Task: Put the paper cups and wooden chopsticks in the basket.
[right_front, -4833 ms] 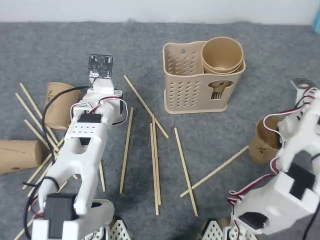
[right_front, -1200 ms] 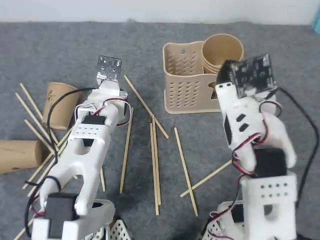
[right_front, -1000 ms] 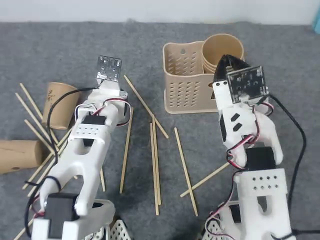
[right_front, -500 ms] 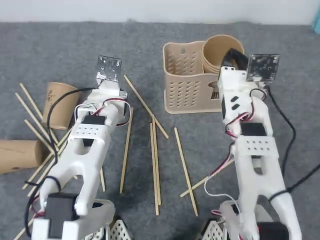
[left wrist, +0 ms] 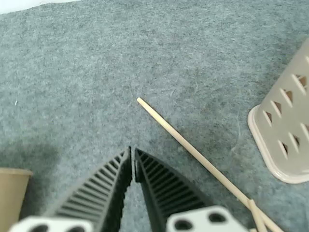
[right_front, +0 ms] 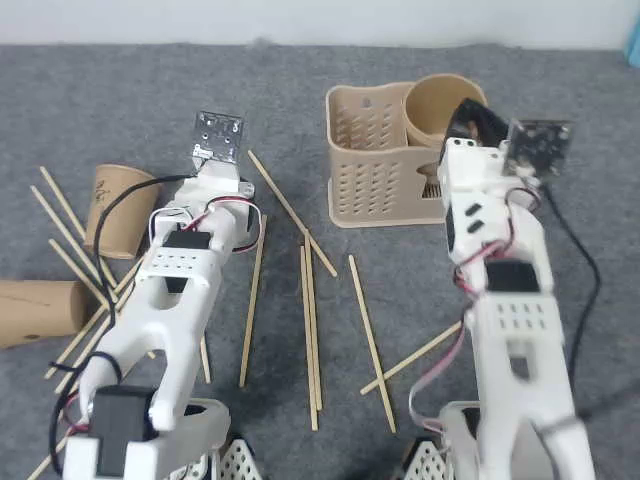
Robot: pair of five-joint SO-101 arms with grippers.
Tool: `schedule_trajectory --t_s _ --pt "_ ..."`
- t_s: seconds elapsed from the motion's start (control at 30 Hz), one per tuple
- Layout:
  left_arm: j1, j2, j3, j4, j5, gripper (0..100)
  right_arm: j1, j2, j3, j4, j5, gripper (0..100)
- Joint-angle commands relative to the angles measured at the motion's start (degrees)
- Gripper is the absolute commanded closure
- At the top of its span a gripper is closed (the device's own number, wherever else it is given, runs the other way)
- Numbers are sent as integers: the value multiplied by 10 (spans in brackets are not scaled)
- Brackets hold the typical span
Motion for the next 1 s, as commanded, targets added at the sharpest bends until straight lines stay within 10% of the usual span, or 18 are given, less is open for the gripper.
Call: schedule_trajectory --t_s 0.0,0.27,0.43,0.73,0.97 --pt "3 -3 -1 -14 -4 988 6 -212 -6 170 -6 987" --pt "2 -3 -5 -13 -1 988 8 -406 69 562 135 990" --pt "-22 -9 -21 10 11 988 53 -396 204 564 201 990" --pt "-146 -8 -226 287 108 988 70 -434 377 472 206 990" --pt "-251 0 -320 296 55 988 65 -485 384 515 207 990"
